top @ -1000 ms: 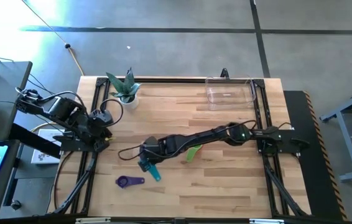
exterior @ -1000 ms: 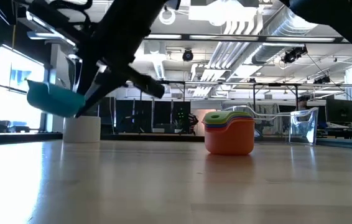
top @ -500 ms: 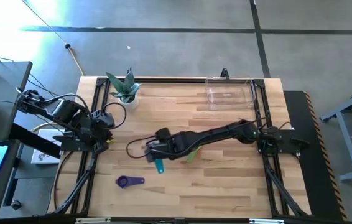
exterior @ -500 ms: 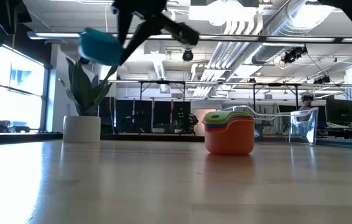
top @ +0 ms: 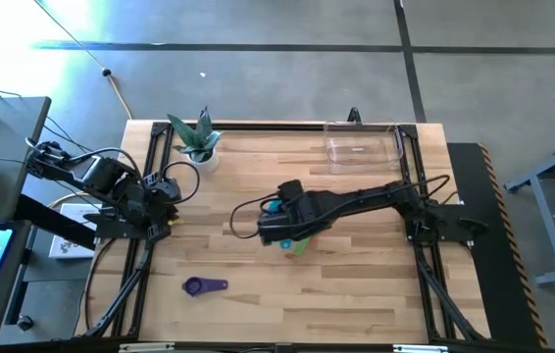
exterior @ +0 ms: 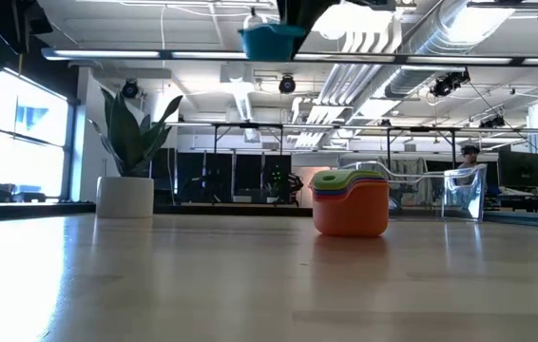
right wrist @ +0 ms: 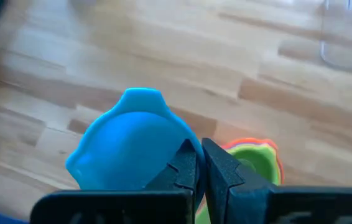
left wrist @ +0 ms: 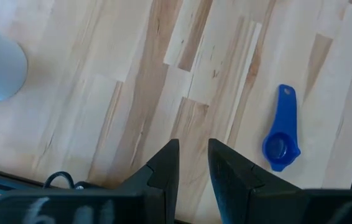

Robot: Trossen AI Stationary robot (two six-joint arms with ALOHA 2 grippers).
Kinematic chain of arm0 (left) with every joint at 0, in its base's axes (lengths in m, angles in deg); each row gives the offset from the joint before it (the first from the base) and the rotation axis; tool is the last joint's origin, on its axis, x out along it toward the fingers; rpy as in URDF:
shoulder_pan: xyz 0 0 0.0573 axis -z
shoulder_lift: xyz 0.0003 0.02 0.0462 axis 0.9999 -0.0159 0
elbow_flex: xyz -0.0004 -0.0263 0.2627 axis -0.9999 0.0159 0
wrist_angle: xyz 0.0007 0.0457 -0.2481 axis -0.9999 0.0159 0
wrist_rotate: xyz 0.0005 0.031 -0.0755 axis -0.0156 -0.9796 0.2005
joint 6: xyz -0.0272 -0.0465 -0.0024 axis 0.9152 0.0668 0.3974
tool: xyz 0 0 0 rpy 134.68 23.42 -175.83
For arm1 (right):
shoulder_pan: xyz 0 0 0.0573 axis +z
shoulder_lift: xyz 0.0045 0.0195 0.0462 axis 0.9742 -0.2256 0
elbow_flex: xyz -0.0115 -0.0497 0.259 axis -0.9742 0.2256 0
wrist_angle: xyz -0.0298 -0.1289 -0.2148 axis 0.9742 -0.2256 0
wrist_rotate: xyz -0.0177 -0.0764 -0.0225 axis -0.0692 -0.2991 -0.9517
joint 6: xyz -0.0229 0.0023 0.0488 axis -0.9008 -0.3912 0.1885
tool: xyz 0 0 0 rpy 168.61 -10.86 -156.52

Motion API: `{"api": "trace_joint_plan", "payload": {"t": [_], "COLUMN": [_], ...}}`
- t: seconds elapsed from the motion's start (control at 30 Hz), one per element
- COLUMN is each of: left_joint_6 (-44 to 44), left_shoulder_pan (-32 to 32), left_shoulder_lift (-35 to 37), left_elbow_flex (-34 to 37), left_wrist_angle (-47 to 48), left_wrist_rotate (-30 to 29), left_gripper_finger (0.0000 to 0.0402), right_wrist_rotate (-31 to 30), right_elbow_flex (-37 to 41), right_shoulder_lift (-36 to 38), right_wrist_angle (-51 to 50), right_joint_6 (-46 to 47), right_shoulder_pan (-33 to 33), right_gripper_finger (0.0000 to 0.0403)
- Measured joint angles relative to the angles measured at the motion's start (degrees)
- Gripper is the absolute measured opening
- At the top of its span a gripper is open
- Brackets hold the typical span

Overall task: Nest measuring cups in basket
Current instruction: Stack the light blue measuring cup on top of the green measuring cup

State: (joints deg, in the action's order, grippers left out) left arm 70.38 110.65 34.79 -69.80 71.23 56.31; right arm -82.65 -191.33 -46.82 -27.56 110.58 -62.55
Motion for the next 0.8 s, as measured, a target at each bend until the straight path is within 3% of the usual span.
{"api": "trace_joint_plan", "payload": {"t": [0.13,0.33,0.6,0.8], "left_joint_6": [0.39,0.73,2.83,4.90], "left_shoulder_pan": [0.00,0.00,-0.07,-0.07], "left_shoulder_lift": [0.02,0.01,0.02,0.02], "left_elbow_flex": [0.00,0.00,0.00,0.00], "left_wrist_angle": [-0.03,-0.18,-0.30,-0.44], "left_wrist_rotate": [-0.02,-0.04,-0.42,-2.00], "left_gripper_finger": [0.0074,0.0074,0.0074,0.0074], "right_wrist_rotate": [-2.67,-2.90,-1.77,-0.86], "right_elbow_flex": [3.04,15.54,36.90,49.67], "right_shoulder_lift": [3.61,11.18,23.80,28.34], "right_wrist_angle": [0.14,0.11,9.18,18.74], "right_joint_6": [-1.43,0.44,14.26,27.41], "right_shoulder_pan": [-0.24,-1.27,-0.72,1.48], "right_gripper_finger": [0.0000,0.0000,0.0000,0.0000]}}
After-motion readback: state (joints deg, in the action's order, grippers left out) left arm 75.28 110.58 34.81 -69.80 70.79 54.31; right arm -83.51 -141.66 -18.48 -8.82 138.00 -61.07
